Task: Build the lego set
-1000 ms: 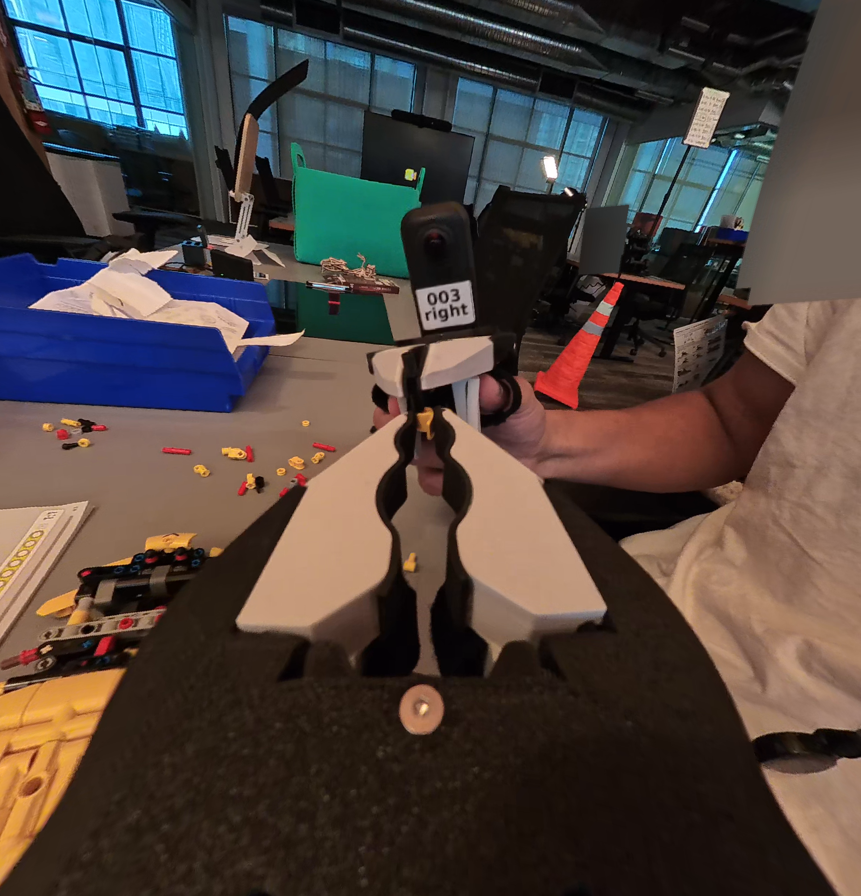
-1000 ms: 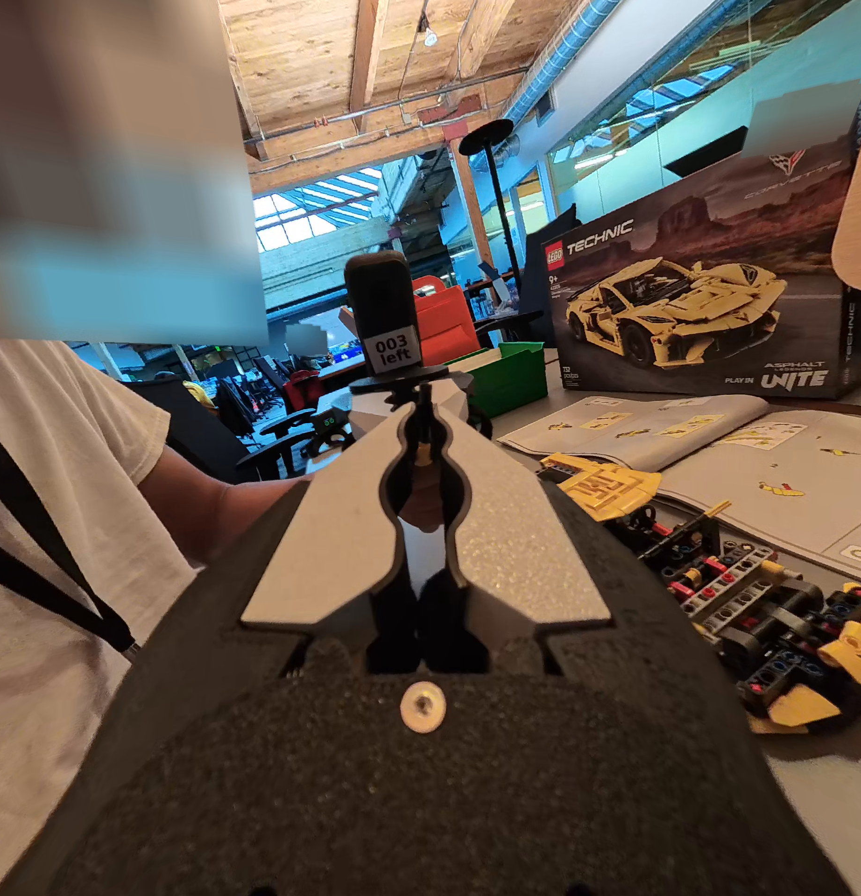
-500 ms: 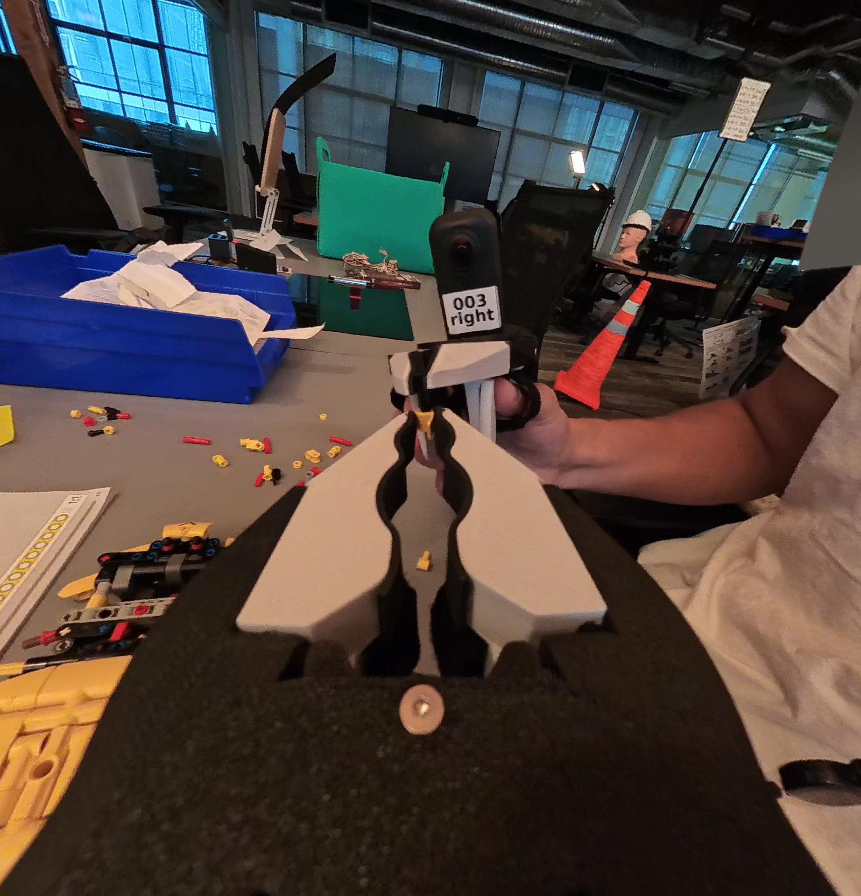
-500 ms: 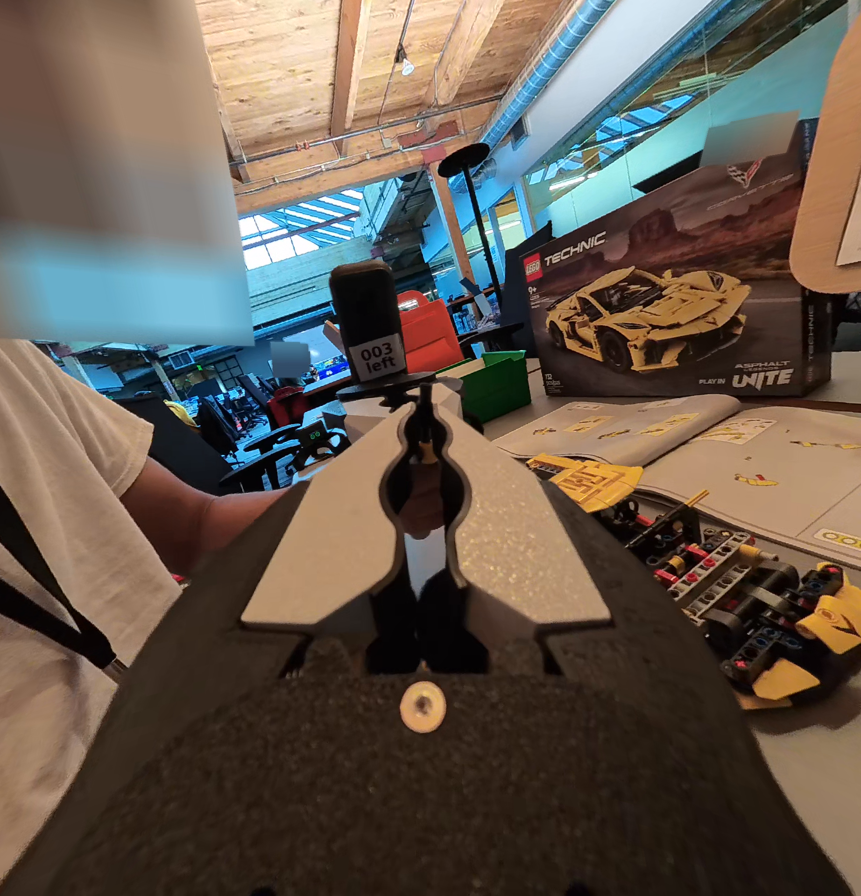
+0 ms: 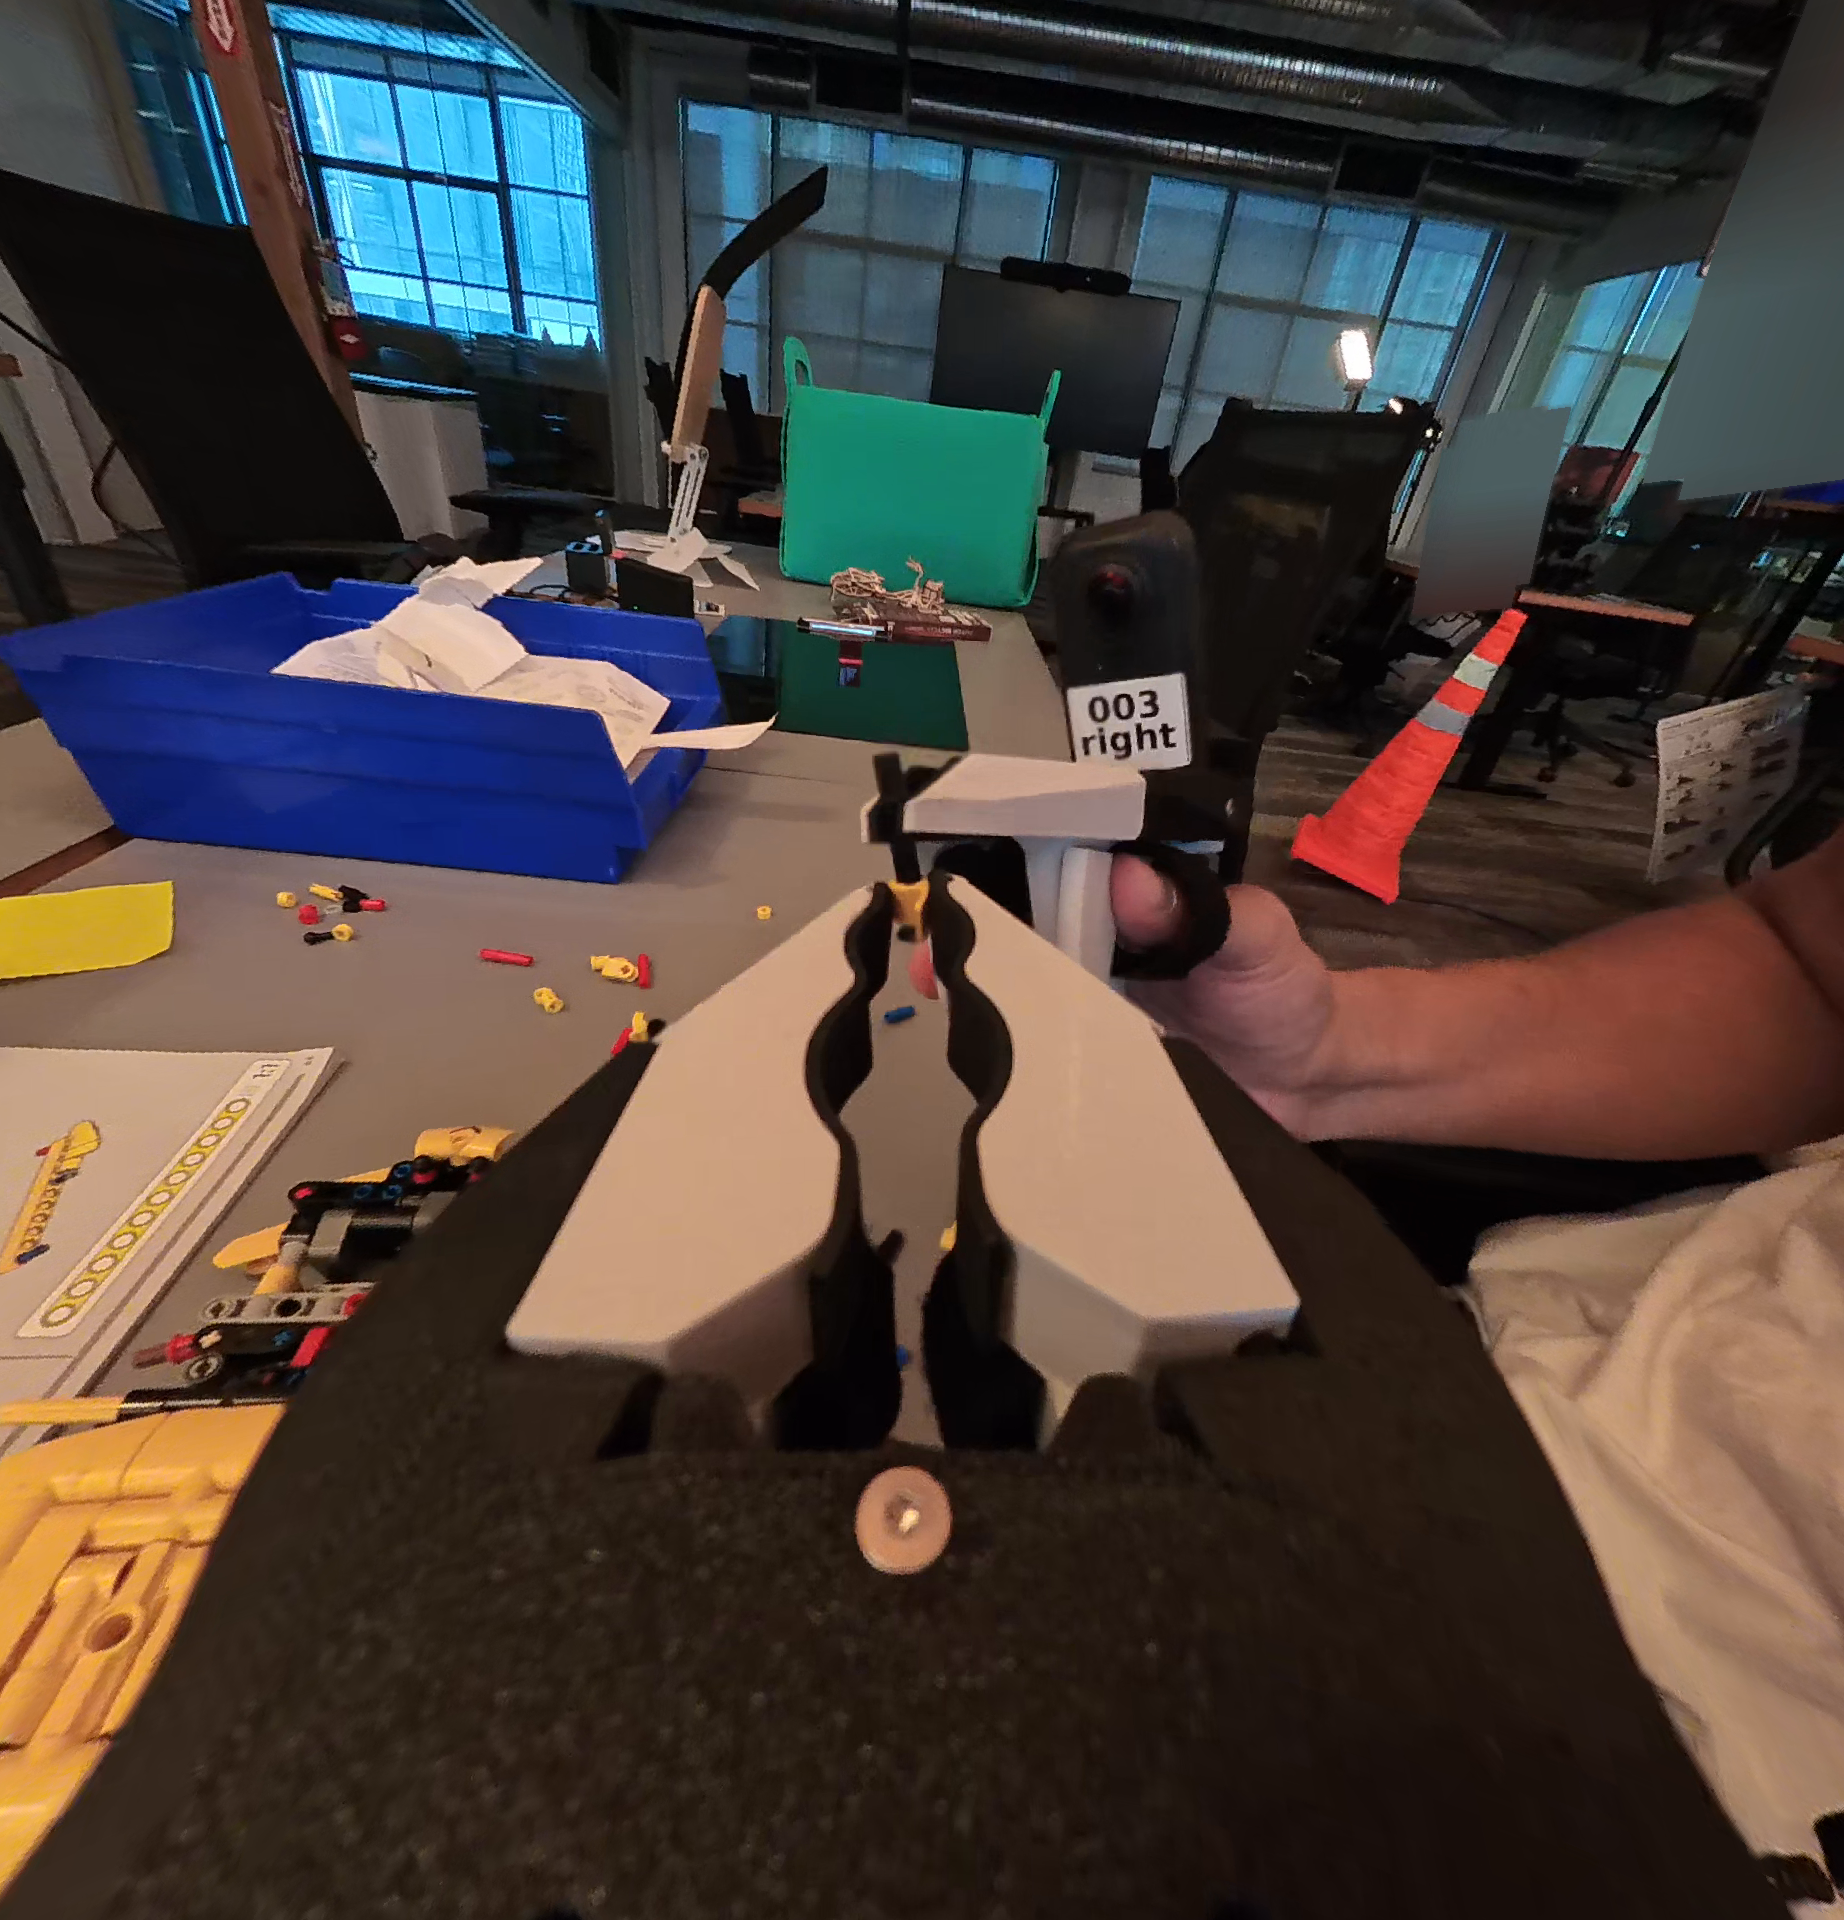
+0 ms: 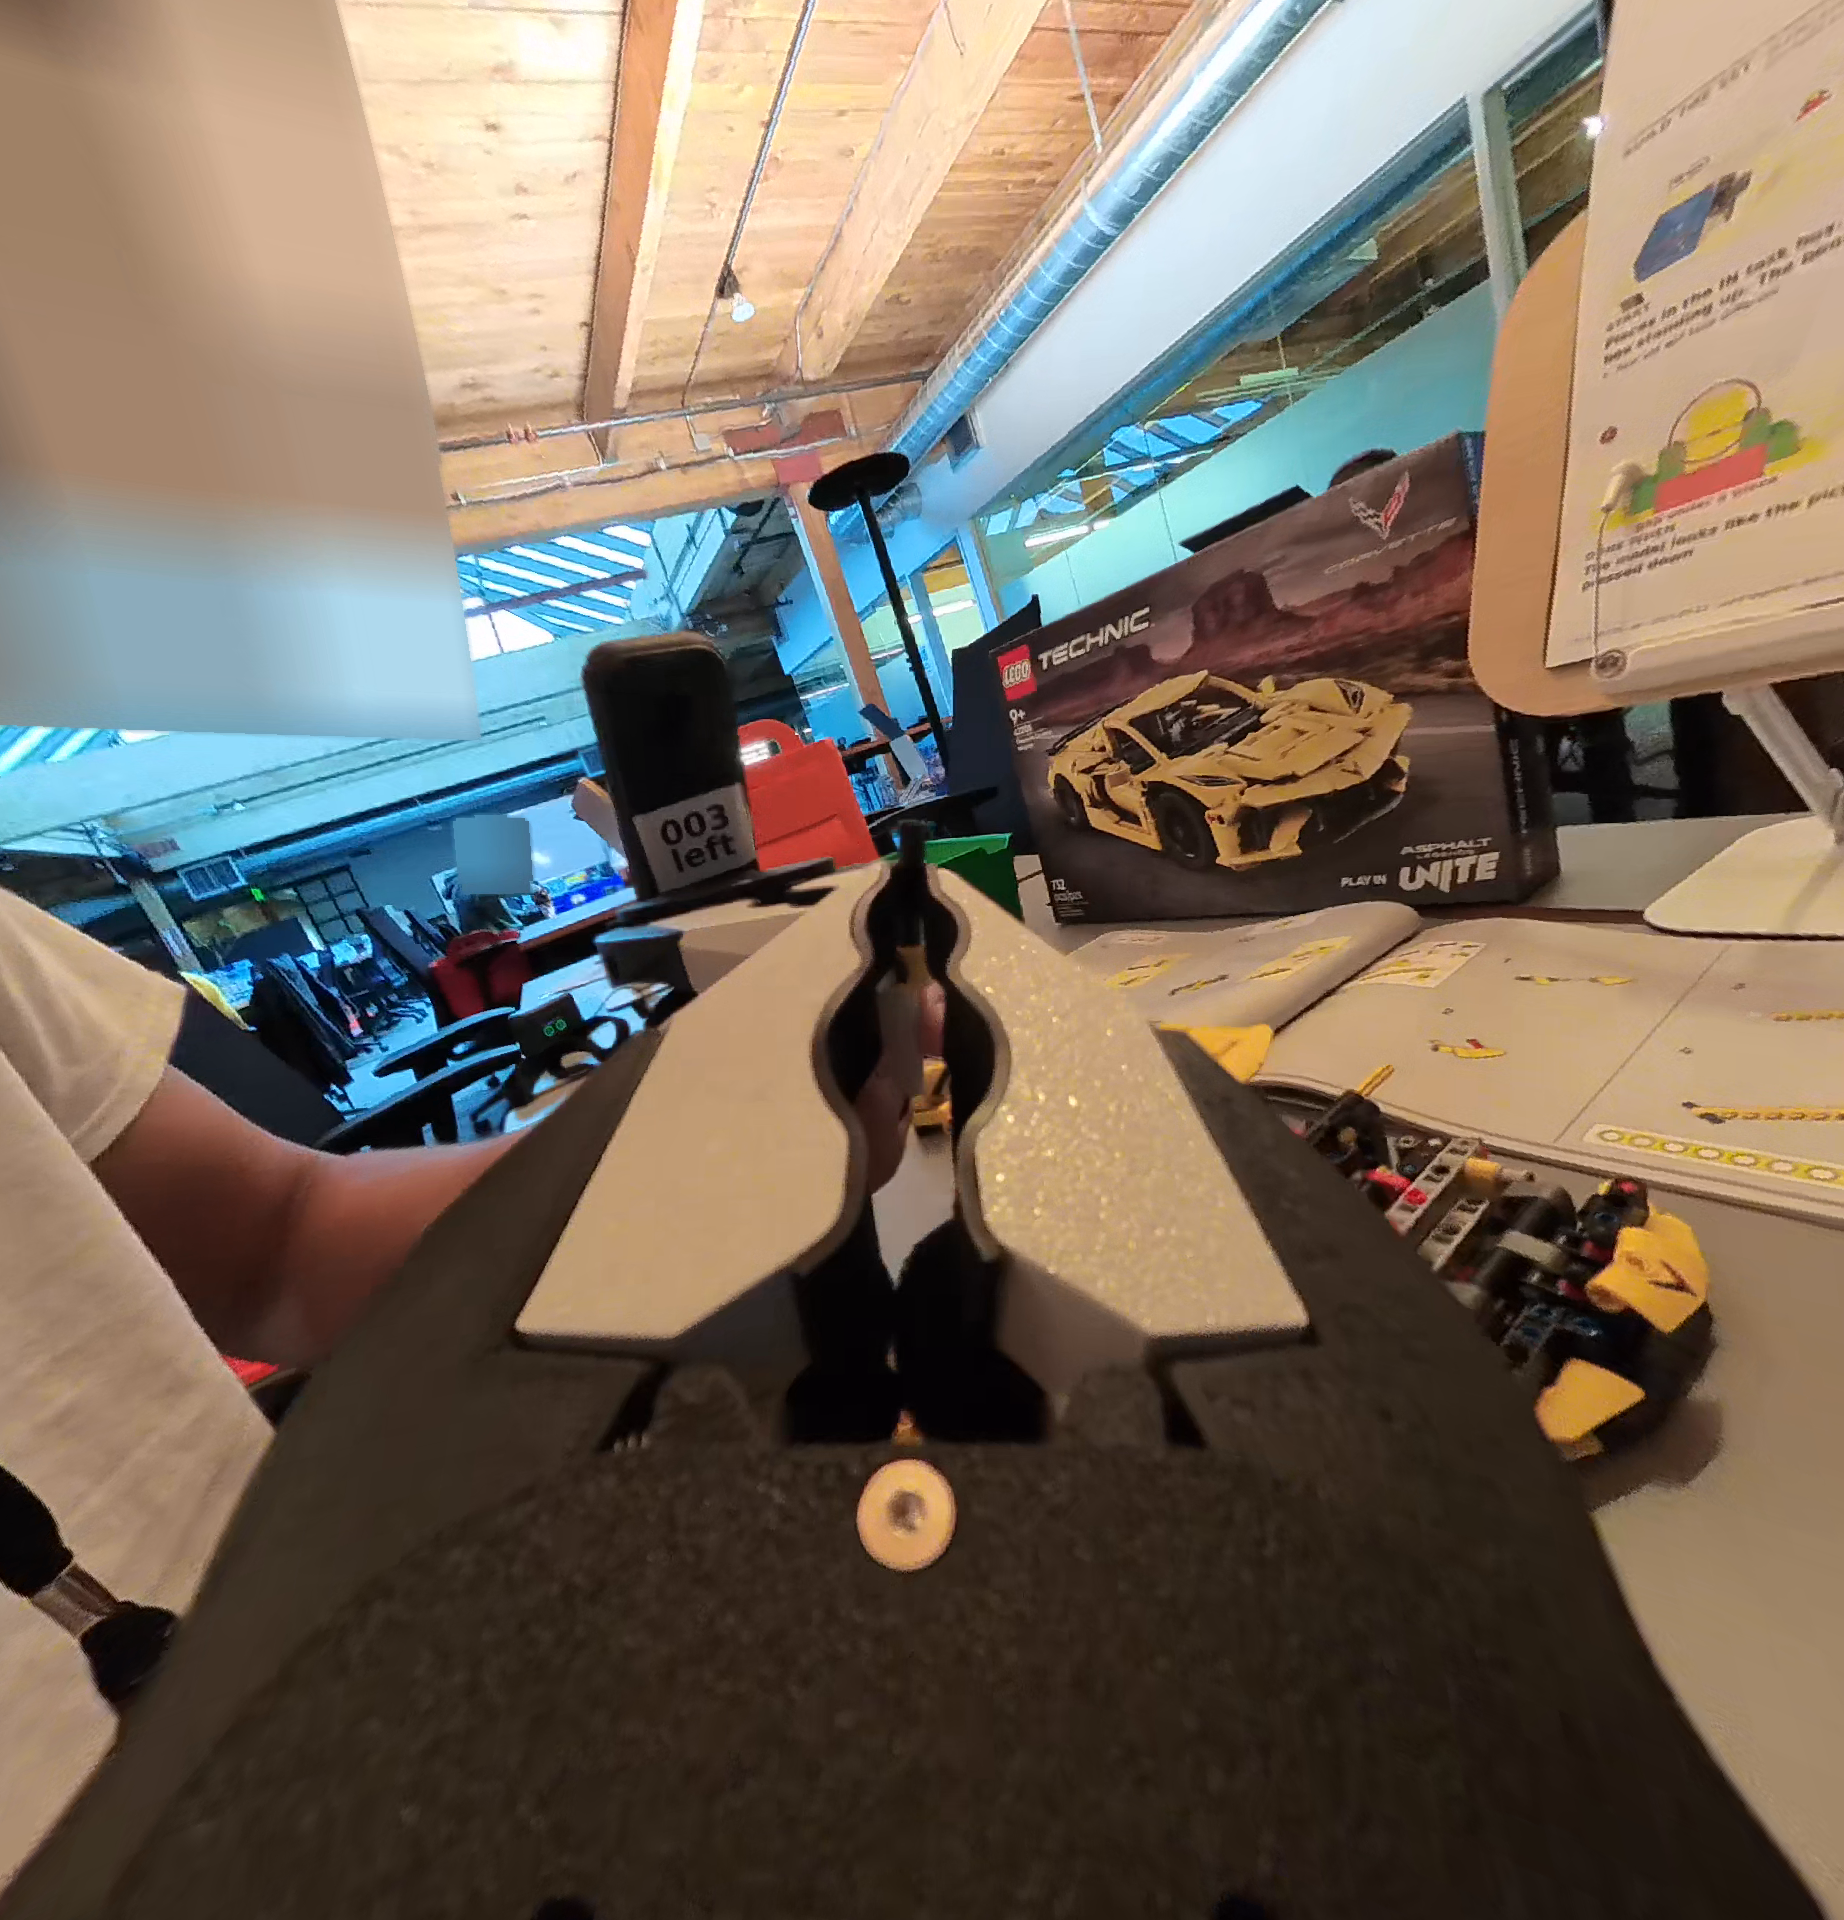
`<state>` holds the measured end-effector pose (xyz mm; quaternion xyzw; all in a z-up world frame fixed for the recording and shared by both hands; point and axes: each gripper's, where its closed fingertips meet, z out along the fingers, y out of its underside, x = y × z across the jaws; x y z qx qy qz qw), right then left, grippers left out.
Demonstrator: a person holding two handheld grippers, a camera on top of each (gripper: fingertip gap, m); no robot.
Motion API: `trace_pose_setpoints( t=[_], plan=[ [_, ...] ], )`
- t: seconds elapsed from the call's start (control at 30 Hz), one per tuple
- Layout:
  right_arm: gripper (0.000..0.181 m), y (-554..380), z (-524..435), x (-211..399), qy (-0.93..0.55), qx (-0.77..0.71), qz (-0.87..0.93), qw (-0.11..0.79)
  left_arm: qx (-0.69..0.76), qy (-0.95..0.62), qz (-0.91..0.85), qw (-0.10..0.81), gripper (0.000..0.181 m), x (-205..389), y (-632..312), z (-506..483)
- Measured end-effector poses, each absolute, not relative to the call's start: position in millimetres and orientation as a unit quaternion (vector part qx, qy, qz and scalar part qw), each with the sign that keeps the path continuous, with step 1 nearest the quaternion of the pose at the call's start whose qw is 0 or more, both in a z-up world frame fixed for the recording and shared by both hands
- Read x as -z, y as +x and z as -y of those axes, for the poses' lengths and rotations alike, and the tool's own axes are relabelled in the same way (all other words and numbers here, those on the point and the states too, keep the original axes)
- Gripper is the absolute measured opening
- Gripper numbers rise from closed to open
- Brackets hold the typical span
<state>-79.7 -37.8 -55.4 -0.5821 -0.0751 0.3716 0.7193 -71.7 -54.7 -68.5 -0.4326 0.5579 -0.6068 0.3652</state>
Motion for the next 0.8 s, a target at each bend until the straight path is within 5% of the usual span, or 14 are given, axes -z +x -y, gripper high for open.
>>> trace_pose_setpoints(
  t=[0.5, 0.8],
  plan=[
    [0.003, -73.3, 33.2, 62.8, -0.606, -0.266, 0.041, 0.749, 0.542, -0.454, -0.564, 0.427, 0.006, 74.8, -64.5, 47.9],
    [0.003, -78.7, 37.8, 65.6, -0.613, -0.281, 0.074, 0.735, 0.584, -0.451, -0.551, 0.390, 0.006, 71.2, -68.2, 51.8]
  ],
)
